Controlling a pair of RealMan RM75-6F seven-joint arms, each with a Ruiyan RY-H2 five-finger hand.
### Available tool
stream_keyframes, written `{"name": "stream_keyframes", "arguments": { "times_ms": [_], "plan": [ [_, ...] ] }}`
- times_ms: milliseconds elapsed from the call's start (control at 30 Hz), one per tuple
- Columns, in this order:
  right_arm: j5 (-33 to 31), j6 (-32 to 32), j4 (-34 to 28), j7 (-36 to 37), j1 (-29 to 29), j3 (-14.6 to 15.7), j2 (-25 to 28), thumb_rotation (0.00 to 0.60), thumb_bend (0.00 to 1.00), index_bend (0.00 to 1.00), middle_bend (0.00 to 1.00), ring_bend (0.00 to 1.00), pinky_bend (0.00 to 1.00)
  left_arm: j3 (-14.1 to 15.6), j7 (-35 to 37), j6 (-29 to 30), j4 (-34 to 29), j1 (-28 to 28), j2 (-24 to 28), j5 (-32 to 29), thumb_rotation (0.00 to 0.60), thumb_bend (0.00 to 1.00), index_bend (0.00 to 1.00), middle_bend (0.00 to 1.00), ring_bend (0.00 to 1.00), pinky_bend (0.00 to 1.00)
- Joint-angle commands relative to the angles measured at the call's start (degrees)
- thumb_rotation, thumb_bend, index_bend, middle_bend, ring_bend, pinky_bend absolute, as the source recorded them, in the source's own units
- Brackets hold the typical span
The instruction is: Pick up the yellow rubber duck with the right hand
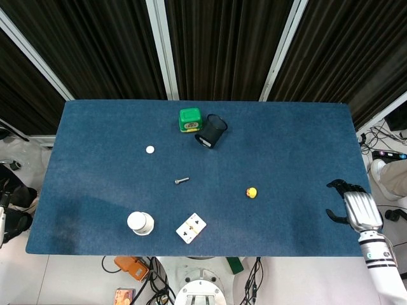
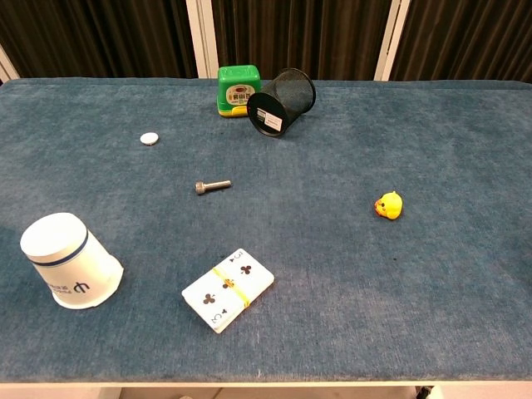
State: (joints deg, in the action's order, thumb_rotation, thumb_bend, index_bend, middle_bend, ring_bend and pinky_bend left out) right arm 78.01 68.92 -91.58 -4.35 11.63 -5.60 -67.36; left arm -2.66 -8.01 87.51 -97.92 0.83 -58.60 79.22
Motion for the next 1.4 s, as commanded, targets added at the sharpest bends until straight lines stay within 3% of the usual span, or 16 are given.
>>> {"name": "stream_keyframes", "arguments": {
  "times_ms": [33,267,533,933,1400],
  "plan": [
    [-2.3,-5.0,4.1,0.2,3.8,-1.2,-3.6,0.6,0.35,0.36,0.31,0.32,0.27,0.0,0.1,0.0,0.0,0.0,0.1,0.0,0.6,0.3,0.17,0.03,0.07,0.17],
    [-4.6,-10.8,8.9,-1.7,9.2,-2.6,-8.7,0.6,0.31,0.35,0.31,0.29,0.25,0.0,0.3,0.0,0.2,0.0,0.2,0.1,0.6,0.3,0.17,0.03,0.07,0.17],
    [-4.3,-13.0,11.3,-3.0,13.3,-3.2,-13.7,0.6,0.28,0.34,0.31,0.28,0.24,0.0,0.2,-0.2,0.3,-0.1,0.1,0.3,0.6,0.3,0.17,0.03,0.07,0.17],
    [-3.5,-15.5,10.0,-4.6,17.8,-3.0,-17.2,0.6,0.27,0.4,0.31,0.28,0.24,0.0,0.4,-0.4,0.5,-0.2,0.1,0.2,0.6,0.3,0.17,0.03,0.07,0.17],
    [-6.2,-18.5,13.0,-5.8,21.0,-2.4,-21.1,0.6,0.27,0.46,0.31,0.28,0.24,0.0,0.4,-0.5,0.7,-0.3,0.2,0.2,0.6,0.3,0.17,0.03,0.07,0.17]
  ]
}}
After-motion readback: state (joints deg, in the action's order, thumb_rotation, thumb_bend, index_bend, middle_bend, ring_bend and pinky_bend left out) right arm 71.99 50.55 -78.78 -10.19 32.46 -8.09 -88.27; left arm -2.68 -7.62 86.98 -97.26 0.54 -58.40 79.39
